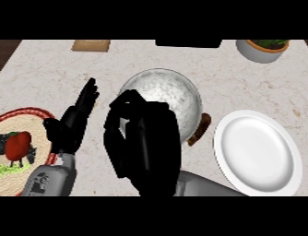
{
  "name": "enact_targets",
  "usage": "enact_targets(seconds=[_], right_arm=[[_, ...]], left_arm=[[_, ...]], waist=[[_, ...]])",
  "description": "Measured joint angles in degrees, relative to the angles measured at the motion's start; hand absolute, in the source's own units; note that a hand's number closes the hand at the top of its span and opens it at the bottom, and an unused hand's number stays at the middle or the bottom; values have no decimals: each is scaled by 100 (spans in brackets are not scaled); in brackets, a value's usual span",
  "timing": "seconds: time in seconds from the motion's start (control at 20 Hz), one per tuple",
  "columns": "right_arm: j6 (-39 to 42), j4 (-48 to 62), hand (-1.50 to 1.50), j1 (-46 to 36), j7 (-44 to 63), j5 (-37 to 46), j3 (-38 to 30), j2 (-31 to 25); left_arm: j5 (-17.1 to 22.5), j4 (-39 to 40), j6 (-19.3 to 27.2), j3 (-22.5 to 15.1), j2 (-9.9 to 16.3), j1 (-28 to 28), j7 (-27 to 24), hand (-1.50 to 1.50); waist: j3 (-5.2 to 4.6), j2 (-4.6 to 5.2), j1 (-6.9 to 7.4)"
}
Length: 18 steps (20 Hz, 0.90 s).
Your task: Pick the pear from the plate and place it in the bowl
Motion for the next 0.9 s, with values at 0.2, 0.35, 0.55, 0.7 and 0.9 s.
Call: enact_targets(seconds=[0.2,0.35,0.55,0.7,0.9], right_arm=[[233,293,150,-932,488,136,-111,-29],[366,608,150,-1539,759,148,-288,-43],[497,1073,150,-2245,1007,15,-576,-52],[657,1508,150,-2631,1108,-80,-799,-52],[898,2188,150,-2923,1115,-121,-976,-50]], left_arm=[[27,59,-53,21,21,-78,-6,0],[17,91,-65,1,3,-118,-29,0],[3,94,-52,-34,-42,-145,-2,0],[4,79,-45,-1,-20,-104,-38,0],[10,15,-24,40,1,-61,-30,0]], waist=[[5,19,49],[10,35,67],[15,55,97],[18,63,57],[24,77,-6]])
